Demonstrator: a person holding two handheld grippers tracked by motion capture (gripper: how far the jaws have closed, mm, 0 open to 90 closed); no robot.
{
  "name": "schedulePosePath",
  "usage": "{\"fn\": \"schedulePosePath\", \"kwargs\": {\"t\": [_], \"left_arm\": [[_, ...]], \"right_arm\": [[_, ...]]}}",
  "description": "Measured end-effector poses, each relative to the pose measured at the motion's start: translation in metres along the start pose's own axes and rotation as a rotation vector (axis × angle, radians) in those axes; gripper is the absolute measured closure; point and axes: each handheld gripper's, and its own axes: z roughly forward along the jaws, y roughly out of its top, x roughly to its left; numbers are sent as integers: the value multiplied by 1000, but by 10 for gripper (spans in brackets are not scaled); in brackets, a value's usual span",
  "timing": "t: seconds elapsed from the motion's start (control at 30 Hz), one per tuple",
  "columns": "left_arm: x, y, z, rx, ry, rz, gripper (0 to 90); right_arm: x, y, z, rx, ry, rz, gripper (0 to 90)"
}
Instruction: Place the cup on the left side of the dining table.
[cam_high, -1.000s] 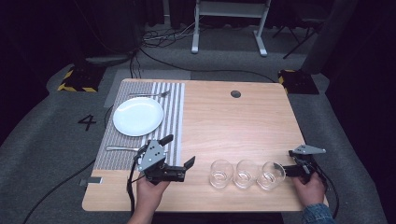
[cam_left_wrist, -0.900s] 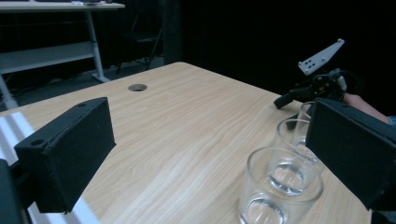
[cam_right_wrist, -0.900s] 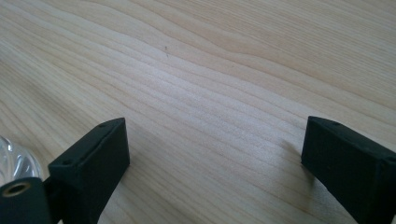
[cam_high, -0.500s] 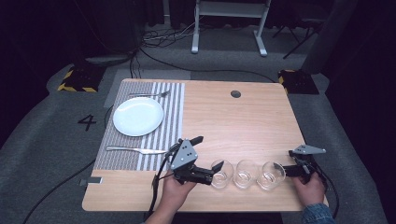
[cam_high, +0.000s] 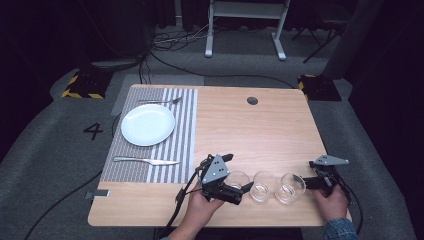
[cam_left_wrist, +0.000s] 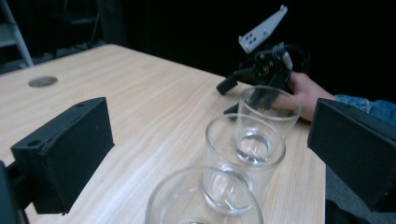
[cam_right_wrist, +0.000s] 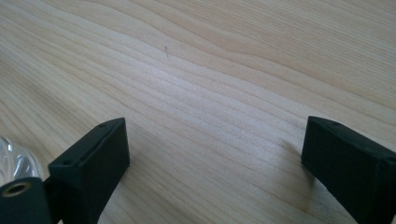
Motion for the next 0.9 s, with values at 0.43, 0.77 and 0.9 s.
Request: {"fn": "schedulePosePath", "kwargs": {"t": [0.43,0.77,0.9], "left_arm": [[4,-31,20,140,7,-42,4],[5,-52,32,180,-29,-61,15],[5,-60,35,185,-26,-60,88]], "right_arm": [[0,0,0,0,0,0,80],[0,0,0,0,0,0,80],[0,0,0,0,0,-1,79]]}}
